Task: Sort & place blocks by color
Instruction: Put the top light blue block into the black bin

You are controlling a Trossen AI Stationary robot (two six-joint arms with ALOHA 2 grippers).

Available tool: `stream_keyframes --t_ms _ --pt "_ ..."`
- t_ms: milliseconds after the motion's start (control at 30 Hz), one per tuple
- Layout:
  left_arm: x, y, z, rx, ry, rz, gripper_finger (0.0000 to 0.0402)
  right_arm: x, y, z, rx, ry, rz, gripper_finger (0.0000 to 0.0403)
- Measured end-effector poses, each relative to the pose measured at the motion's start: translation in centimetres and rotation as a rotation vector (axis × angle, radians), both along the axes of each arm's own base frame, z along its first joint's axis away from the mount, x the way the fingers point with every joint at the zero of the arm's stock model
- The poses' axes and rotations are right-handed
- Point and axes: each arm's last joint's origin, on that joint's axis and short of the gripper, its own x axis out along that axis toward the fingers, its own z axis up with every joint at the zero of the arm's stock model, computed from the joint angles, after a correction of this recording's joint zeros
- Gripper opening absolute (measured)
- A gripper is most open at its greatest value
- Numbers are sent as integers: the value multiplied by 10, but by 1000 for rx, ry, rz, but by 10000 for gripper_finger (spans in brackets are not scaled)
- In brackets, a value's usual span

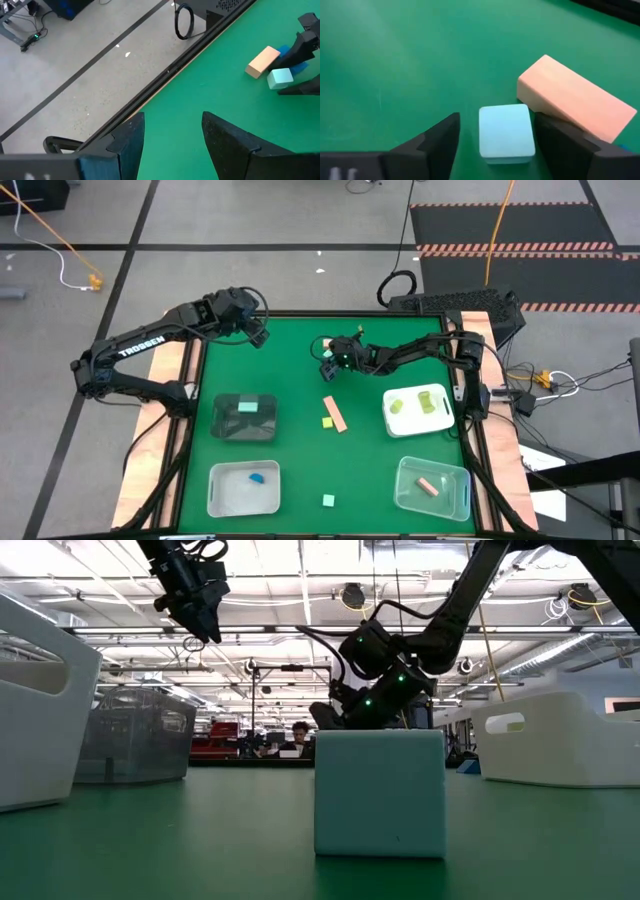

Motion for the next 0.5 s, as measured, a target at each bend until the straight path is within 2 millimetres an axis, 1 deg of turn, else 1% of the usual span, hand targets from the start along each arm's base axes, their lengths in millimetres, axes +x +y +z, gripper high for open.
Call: stream_keyframes --t_ms 100,233,400,500 --pt "0 0 0 0 0 0 200 0 0 0 0 1 0 187" --pt "0 0 0 0 0 0 200 0 0 1 -2 -4 -1 113" --pt "0 0 0 -2 4 0 200 0 1 4 21 -26 7 111" --pt "-2 -1 -2 -11 22 -1 200 1 2 15 59 -81 9 111"
